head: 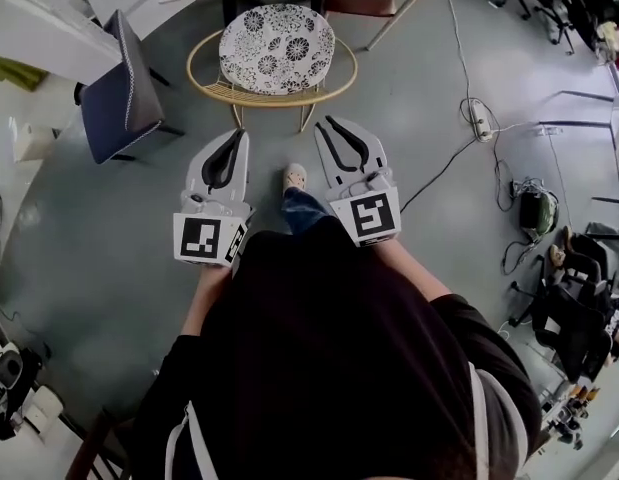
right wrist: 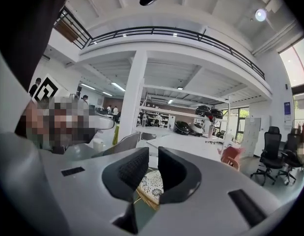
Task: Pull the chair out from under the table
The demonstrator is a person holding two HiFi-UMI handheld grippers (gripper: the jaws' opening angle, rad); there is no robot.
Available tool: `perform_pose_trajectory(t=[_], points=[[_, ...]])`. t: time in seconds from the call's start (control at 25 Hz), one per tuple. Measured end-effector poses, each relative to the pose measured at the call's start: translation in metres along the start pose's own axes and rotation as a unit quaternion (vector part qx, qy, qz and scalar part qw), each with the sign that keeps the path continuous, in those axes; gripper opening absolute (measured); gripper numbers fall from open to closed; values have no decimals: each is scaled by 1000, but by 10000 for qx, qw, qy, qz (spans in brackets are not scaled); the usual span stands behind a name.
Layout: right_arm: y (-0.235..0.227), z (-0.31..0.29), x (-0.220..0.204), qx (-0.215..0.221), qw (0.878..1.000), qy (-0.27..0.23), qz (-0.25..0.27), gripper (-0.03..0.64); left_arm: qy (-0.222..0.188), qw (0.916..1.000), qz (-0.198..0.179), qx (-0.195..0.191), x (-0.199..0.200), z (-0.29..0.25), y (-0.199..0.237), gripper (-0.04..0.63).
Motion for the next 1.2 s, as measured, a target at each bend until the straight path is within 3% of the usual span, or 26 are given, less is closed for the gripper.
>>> perform_pose_trajectory(t=[0.32, 0.68, 0.92, 1.2], points=[[-39, -51, -27, 256, 9977, 619, 124, 26, 345, 9987, 81, -374, -34, -59, 32, 23], [-56, -76, -48, 521, 9941, 945, 95, 31, 1014, 9908, -169, -883, -77, -86, 47, 135], [-57, -91, -64, 741, 9888, 1290, -69, 98, 1533, 9755, -473, -1506, -106, -97, 50, 171], [-51, -110, -82, 831, 9811, 1749, 18, 139, 2087, 9472, -589, -2363, -132, -109, 54, 212]])
Point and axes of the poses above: the fingertips, and each gripper's own axes: z backward along the fingers, y to its left, x out of its top, the point moved 5 cm from there along z, backward along the fingers, and after that the axes turned 13 degrees about -z, right-handed, at the moved point
